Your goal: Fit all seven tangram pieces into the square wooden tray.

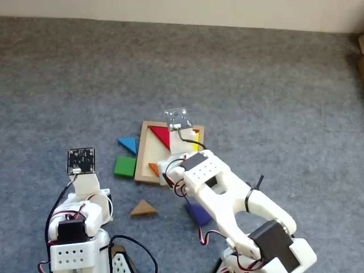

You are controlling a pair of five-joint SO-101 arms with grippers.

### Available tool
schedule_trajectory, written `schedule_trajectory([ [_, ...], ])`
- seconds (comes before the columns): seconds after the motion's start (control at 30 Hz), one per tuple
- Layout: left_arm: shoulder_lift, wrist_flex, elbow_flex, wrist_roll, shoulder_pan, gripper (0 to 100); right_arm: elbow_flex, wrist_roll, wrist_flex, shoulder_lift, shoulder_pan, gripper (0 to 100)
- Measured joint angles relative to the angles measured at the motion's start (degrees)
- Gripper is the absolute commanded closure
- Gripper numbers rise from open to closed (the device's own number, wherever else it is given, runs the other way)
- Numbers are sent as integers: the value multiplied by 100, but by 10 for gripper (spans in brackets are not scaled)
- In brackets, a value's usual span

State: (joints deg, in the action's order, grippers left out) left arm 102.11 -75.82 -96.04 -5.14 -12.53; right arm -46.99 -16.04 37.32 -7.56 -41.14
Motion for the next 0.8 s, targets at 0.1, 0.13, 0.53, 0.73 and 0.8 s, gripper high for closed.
schedule_trajectory([
  [0.1,0,0,0,0,0,993,0,114,123,0,167,995],
  [0.13,0,0,0,0,0,993,0,158,202,0,220,995],
  [0.53,0,0,0,0,0,993,246,369,1178,88,695,995],
  [0.73,0,0,0,0,0,993,686,378,1873,114,686,995],
  [0.8,0,0,0,0,0,993,826,378,2084,114,686,995],
])
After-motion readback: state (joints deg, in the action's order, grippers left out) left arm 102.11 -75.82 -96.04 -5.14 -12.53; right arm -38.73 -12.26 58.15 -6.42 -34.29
